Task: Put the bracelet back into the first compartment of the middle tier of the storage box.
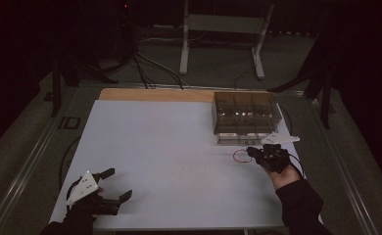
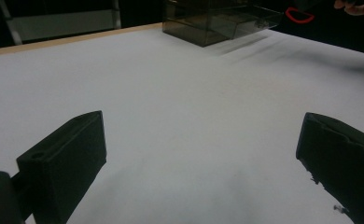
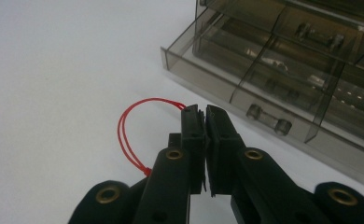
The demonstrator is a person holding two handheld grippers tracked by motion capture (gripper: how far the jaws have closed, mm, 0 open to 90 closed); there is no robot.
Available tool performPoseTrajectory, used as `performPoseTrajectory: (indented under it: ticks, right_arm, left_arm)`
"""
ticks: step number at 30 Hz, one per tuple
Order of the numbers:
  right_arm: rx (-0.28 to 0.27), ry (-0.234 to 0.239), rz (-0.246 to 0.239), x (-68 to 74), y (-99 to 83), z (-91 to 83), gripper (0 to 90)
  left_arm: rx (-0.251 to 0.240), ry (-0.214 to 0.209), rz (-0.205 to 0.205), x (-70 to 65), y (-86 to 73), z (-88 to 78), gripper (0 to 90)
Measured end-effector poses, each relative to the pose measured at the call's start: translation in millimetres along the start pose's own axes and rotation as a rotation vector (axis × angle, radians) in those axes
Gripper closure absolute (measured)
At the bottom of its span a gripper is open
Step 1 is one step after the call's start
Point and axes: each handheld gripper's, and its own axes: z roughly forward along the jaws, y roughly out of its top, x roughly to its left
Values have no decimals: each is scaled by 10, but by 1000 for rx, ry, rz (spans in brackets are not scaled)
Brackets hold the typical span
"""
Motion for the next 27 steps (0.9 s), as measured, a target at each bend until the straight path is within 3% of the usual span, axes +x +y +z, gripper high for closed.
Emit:
performPoseTrajectory:
  ticks: [27]
  right_arm:
    - [-28, -22, -1, -84, 346, 79, 877]
  left_arm:
    - [0, 0, -1, 0, 0, 1, 33]
